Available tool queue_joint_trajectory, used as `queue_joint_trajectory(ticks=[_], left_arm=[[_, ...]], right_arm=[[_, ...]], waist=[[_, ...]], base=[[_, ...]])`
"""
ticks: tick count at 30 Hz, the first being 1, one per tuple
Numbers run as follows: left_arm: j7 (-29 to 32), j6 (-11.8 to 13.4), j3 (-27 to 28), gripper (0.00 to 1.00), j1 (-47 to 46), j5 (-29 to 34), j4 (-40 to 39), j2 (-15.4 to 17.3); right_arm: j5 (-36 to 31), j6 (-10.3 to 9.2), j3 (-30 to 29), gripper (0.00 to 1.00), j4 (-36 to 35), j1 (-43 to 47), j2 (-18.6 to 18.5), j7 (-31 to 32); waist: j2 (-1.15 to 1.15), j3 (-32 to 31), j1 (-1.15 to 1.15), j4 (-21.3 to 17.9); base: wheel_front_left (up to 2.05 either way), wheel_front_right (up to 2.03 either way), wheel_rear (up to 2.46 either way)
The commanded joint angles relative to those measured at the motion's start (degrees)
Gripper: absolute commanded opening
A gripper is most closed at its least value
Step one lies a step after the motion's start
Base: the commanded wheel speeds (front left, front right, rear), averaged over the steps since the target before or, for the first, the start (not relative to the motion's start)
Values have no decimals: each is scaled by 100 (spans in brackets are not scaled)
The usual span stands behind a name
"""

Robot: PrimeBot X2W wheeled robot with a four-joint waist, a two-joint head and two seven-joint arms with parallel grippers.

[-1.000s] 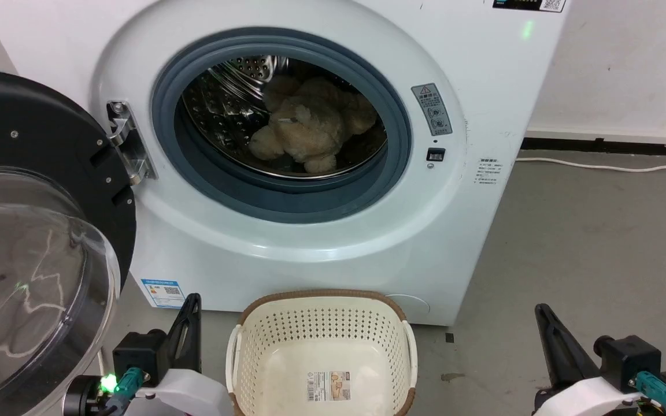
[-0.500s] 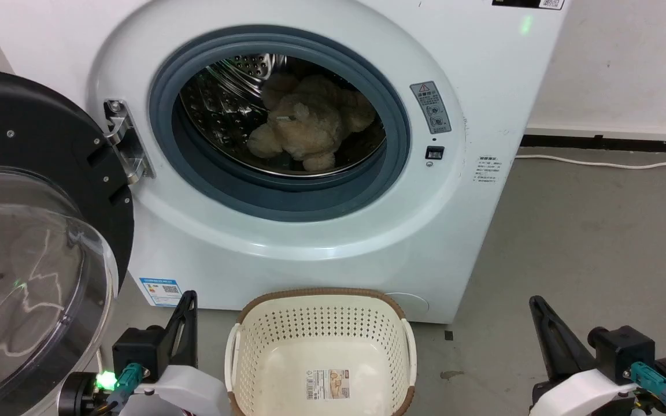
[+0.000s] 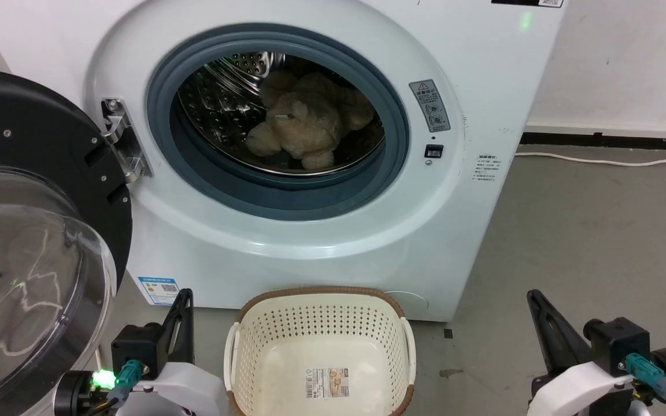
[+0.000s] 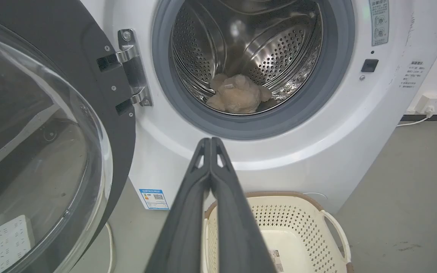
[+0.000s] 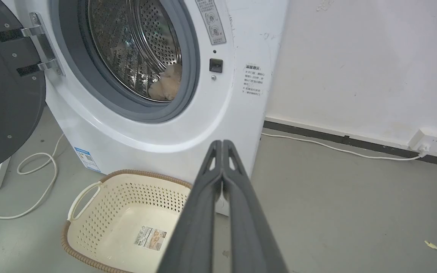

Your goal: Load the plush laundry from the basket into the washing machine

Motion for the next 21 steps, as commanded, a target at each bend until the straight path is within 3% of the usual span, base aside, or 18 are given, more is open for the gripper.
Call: queue_joint_trajectory(ticks=[1,21], left_arm=[[34,-29,53,0,-43,79,-42,-20],[43,-34,64,0,-44,96,-49,-27]], right_arm=[[-65,3,5,0,-48,-79,-4,23],[-77,3,5,0,-53,-84,-4,32]], waist=[[0,2,0,-1],[0,4,0,-2]], base=[[0,0,0],[0,0,0]])
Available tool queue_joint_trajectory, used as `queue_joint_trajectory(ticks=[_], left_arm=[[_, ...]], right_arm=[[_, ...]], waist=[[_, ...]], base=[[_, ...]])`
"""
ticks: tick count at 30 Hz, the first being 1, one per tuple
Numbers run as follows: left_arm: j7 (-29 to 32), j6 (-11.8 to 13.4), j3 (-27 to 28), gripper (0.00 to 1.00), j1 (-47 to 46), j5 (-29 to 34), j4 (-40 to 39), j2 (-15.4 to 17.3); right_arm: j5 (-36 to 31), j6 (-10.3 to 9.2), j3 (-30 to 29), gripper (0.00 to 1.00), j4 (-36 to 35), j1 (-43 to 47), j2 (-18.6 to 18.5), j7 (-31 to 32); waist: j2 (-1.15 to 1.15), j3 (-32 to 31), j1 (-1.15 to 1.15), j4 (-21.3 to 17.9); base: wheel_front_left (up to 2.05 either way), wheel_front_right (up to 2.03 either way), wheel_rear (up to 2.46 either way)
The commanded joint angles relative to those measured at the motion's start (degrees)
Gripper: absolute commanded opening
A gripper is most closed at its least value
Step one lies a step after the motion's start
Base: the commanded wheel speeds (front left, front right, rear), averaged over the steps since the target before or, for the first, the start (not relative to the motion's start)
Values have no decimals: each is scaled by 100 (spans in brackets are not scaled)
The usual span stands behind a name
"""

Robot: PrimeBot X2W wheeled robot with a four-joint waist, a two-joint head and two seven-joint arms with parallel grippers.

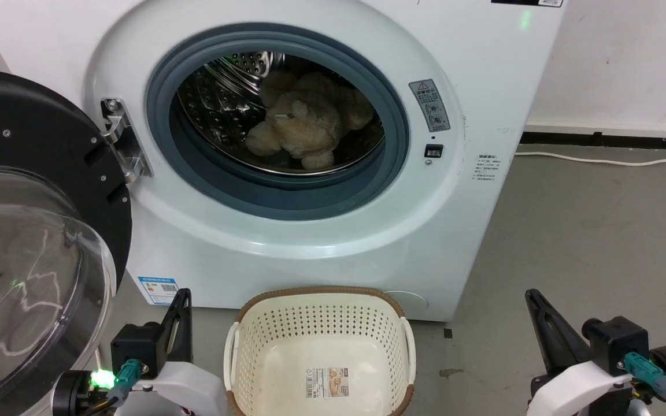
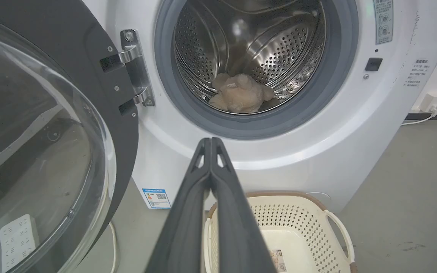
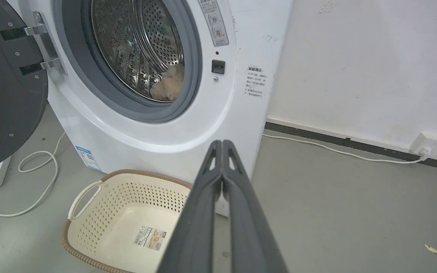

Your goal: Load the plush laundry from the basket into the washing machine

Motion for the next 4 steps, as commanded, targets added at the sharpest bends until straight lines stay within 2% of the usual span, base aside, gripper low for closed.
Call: queue_joint_trajectory(ticks=[1,4], left_arm=[[2,-25,16,0,-42,15,-28,-4],[2,-25,16,0,-42,15,-28,-4]], right_arm=[[-43,3,3,0,-28,-68,-4,2],[-43,3,3,0,-28,-68,-4,2]], waist=[[0,0,0,0],[0,0,0,0]], base=[[0,0,0],[0,0,0]])
